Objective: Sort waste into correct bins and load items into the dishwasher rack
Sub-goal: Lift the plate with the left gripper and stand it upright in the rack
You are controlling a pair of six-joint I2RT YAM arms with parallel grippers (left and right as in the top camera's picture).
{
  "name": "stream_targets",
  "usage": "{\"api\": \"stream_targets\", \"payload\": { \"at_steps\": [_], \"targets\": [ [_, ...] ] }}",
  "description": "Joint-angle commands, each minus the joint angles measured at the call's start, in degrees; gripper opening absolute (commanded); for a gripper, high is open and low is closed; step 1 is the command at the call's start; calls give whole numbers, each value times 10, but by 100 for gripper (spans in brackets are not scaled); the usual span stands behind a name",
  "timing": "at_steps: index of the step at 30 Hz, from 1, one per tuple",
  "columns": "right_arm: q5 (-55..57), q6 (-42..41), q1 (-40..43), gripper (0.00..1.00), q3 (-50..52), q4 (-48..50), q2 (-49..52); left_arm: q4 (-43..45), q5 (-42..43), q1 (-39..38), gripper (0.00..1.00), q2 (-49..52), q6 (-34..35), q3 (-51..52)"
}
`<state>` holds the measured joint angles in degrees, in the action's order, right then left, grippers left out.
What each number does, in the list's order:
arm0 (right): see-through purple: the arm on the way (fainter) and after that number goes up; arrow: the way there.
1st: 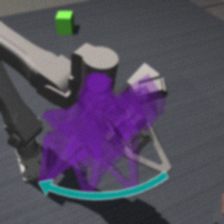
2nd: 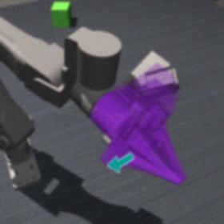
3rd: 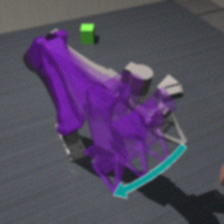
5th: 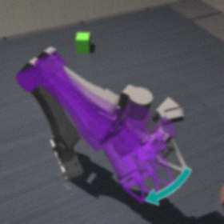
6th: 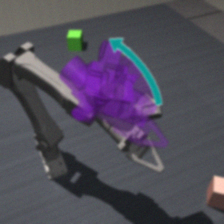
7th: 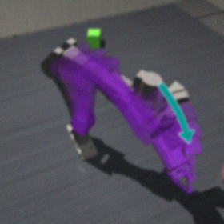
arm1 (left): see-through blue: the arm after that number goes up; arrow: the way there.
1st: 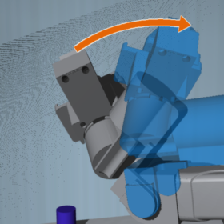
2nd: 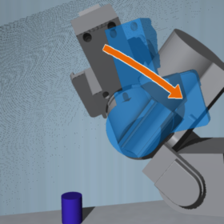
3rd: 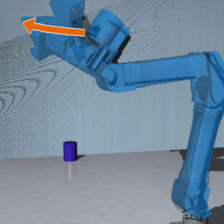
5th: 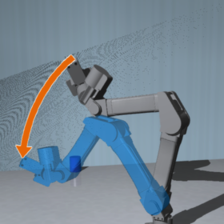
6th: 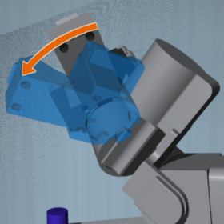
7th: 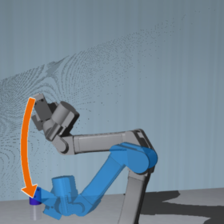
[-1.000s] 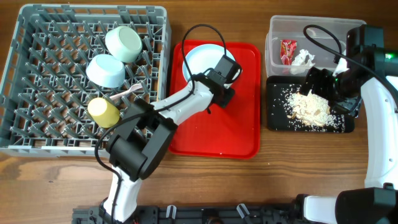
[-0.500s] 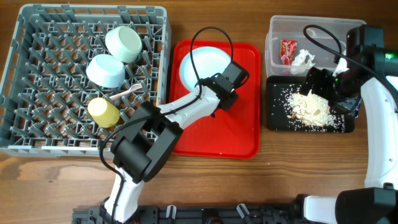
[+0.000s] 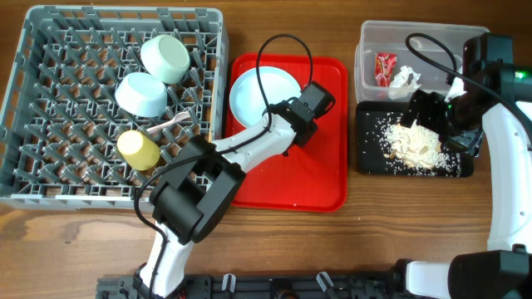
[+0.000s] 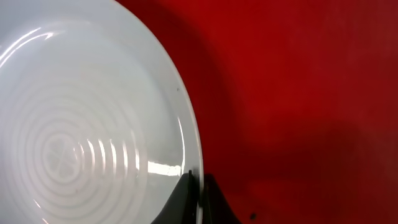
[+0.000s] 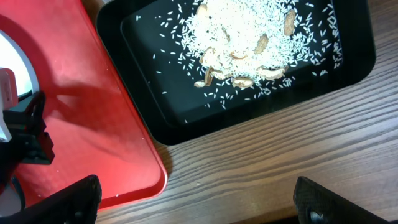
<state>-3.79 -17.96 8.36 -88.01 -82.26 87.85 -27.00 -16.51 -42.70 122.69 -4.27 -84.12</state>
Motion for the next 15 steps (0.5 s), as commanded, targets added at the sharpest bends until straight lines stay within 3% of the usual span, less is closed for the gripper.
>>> {"api": "stream_targets", "payload": {
  "at_steps": [1,15],
  "targets": [
    [8,-1,0,100,-5,-1,-7,-23,-11,-2,4,-32,0,-32],
    [8,-1,0,100,-5,-1,-7,-35,-11,-6,4,-184,3,-37]
  ]
}}
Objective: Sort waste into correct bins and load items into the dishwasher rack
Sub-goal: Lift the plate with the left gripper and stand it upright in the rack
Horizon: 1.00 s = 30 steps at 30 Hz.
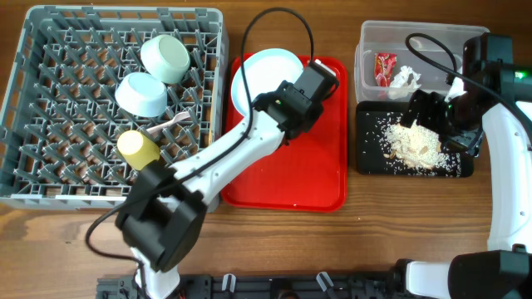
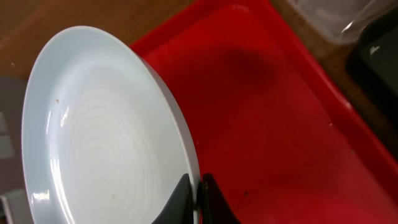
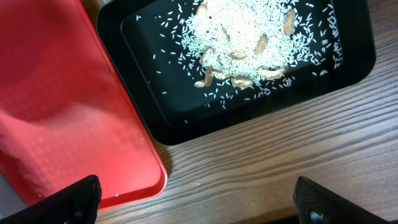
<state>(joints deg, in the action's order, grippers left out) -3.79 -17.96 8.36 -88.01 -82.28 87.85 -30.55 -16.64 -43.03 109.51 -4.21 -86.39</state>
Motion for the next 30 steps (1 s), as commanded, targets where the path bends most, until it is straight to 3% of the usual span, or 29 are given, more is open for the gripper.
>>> {"api": "stream_targets", "payload": {
  "at_steps": [1,6,18,23,30],
  "targets": [
    [8,-1,0,100,-5,-1,-7,1,-10,-2,4,-66,8,-14],
    [8,-1,0,100,-5,-1,-7,-2,-1,28,4,-129,65,-14],
    [8,0,0,100,-5,-3,-7,-14,344,226,4,-169,209,-14],
    [8,0,0,100,-5,-3,-7,-18,429,297,4,-169,254,-14],
    [8,-1,0,100,-5,-3,-7,-39,480,361,4,-165,257,3]
  ]
}}
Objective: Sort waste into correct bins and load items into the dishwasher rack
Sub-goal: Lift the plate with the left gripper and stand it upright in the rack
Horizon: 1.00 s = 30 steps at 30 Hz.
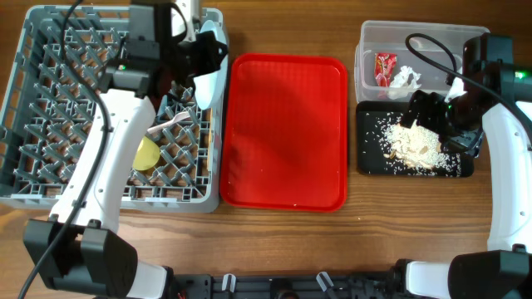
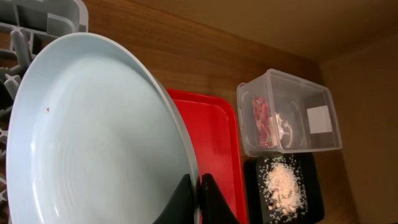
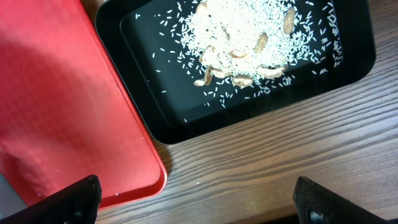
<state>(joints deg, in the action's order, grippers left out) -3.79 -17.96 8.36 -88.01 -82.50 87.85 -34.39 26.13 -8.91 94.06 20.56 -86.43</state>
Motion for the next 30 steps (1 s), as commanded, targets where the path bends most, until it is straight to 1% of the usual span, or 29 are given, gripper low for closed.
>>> {"api": "stream_targets", "payload": {
  "at_steps": [1,8,14,15,20,23,24,25,28,30],
  "targets": [
    [8,-1,0,100,-5,-1,-7,-2,59,24,4,-9,10,4],
    [8,-1,0,100,-5,-3,-7,-8,131,52,4,15,10,4],
    [8,-1,0,100,-5,-3,-7,-15,133,52,4,16,9,4],
    [8,-1,0,100,-5,-3,-7,-19,131,52,4,16,9,4],
    [8,-1,0,100,-5,-3,-7,-61,57,52,4,29,1,4],
    [8,-1,0,100,-5,-3,-7,-71,46,52,4,43,-8,4],
    [8,-1,0,100,-5,-3,-7,-71,46,52,5,50,-8,4],
    [8,-1,0,100,-5,-5,-7,-71,45,52,9,55,-8,4],
    [8,-1,0,100,-5,-7,-7,-71,5,52,15,65,-8,4],
    [8,-1,0,100,-5,-7,-7,-67,-23,52,28,64,-9,4]
  ]
}}
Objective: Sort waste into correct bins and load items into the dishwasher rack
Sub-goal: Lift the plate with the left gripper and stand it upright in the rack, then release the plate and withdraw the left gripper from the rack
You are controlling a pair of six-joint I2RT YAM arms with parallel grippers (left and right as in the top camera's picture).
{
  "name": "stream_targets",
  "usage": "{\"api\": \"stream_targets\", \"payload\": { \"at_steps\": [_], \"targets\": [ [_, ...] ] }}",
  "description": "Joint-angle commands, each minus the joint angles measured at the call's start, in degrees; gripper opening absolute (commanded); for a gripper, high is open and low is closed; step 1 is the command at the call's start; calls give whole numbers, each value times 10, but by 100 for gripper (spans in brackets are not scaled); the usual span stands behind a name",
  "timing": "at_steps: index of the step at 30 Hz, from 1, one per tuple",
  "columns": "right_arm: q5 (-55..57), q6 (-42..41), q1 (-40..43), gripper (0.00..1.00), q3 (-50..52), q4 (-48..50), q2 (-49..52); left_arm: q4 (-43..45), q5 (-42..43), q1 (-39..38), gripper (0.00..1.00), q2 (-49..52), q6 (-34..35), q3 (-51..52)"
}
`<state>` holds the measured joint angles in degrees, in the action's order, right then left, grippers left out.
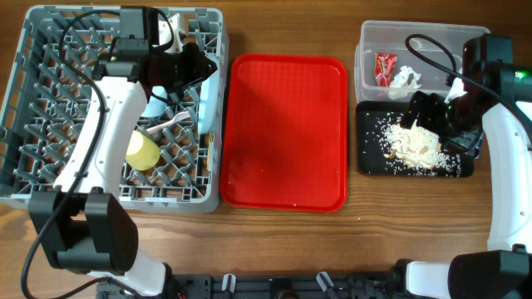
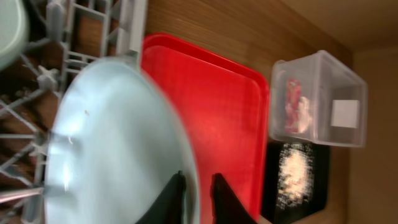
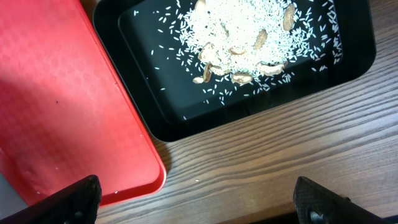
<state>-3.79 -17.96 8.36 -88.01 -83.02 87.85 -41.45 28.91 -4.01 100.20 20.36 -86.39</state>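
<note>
A pale blue plate (image 1: 205, 100) stands on edge among the tines at the right side of the grey dishwasher rack (image 1: 50, 193). In the left wrist view the plate (image 2: 112, 143) is blurred, and its rim runs between the slightly parted fingers of my left gripper (image 2: 197, 190). Seen from overhead, that left gripper (image 1: 193, 66) sits over the plate's top edge. My right gripper (image 3: 196, 205) is open wide over the wood beside the black bin (image 3: 249, 62) of rice and peanuts. It holds nothing.
The red tray (image 1: 287, 124) lies bare between rack and bins. A clear bin (image 1: 399, 41) with wrappers stands behind the black bin (image 1: 413, 145). In the rack are a yellow cup (image 1: 141, 151), a pink spoon (image 1: 170, 123) and a bowl (image 1: 155, 106) partly under my arm.
The plate has gone from being held over the rack's far right corner to standing lower in the rack's right side. My left fingers have parted from its rim. The right arm has not moved.
My left gripper was shut on the plate's rim as it lay on the red tray. Then the plate was tilted up off the tray, then held over the rack's right edge. Now it stands in the rack and the tray is bare. My right gripper stayed open by the black bin.
</note>
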Motion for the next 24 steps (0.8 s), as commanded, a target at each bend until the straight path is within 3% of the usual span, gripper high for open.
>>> {"api": "stream_targets", "payload": {
  "at_steps": [1,6,12,17,24],
  "targets": [
    [8,-1,0,100,-5,0,-7,5,-58,3,35,2,-7,3],
    [0,1,0,100,-5,14,-7,0,-93,17,66,-38,-37,2],
    [-35,16,-59,100,-5,158,-7,-92,-281,15,100,-80,-36,2],
    [-22,60,-142,100,-5,309,4,-224,-309,17,100,-76,-36,2],
    [-16,41,-142,100,3,244,5,-336,-309,16,100,-83,-37,4]
  ]
}}
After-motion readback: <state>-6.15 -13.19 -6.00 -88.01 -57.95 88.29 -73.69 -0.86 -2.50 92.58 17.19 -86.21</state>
